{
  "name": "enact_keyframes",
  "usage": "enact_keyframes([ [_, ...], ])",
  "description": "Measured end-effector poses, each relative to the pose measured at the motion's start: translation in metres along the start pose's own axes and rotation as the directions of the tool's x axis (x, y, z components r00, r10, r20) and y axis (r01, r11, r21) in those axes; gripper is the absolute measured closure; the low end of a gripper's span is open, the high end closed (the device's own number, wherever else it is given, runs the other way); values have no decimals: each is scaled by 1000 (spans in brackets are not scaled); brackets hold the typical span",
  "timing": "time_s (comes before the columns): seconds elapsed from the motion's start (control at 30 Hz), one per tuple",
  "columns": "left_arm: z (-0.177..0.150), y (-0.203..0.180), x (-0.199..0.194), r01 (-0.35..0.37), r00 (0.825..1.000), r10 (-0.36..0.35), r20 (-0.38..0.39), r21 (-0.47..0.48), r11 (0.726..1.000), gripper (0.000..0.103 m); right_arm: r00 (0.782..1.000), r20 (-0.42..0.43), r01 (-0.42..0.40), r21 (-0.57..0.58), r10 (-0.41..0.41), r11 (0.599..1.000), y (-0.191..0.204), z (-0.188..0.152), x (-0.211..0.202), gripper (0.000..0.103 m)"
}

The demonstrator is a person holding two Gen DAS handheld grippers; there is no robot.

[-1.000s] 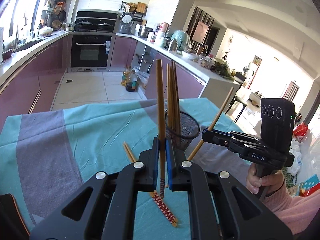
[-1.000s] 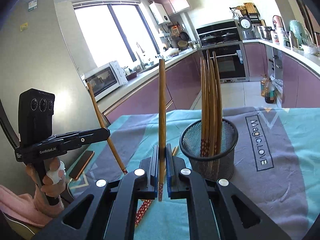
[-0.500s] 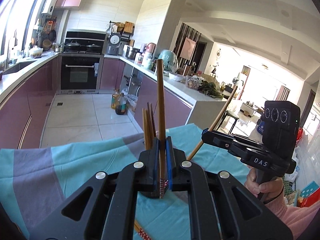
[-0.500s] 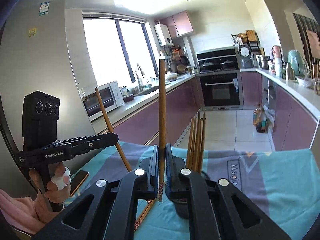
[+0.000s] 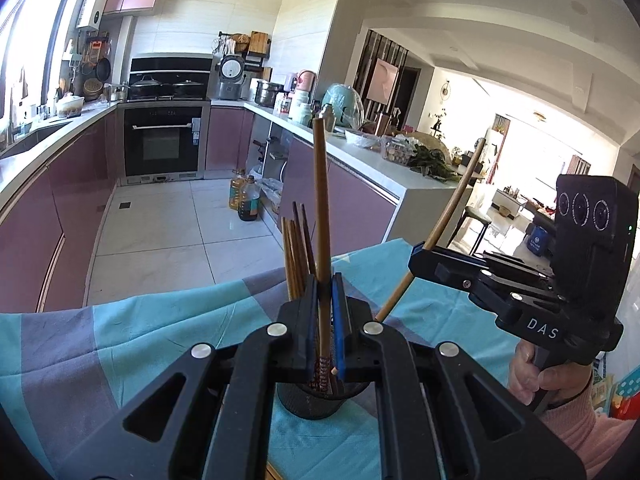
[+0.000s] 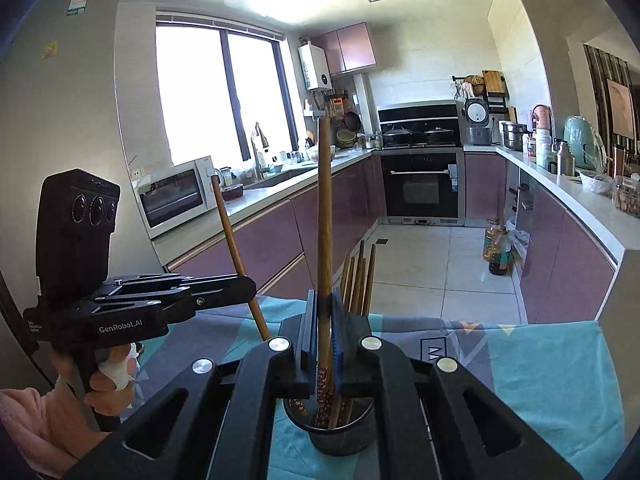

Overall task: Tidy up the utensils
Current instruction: 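Carry the right tool's chopstick upright into the cup while the left tool does likewise, then open both tools to release the chopsticks into the mesh cup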

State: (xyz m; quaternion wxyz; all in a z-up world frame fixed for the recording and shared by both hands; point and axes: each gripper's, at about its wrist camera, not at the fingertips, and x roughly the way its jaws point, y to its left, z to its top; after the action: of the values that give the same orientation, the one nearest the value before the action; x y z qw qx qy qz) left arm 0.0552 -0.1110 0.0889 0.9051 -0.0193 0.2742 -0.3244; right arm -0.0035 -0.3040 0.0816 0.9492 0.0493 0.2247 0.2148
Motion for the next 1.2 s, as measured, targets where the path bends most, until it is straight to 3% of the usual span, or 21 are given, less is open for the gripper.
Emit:
enact_keyframes([
  [0.53, -20, 7, 59, -42, 979, 50, -198, 43, 998, 95, 980, -196, 26, -1, -26, 1000, -2, -26, 48, 98],
  [1.2, -25, 26, 93, -78, 967, 73, -245, -9, 997, 93, 978, -206, 59, 63, -45, 996, -10, -29, 63, 96],
])
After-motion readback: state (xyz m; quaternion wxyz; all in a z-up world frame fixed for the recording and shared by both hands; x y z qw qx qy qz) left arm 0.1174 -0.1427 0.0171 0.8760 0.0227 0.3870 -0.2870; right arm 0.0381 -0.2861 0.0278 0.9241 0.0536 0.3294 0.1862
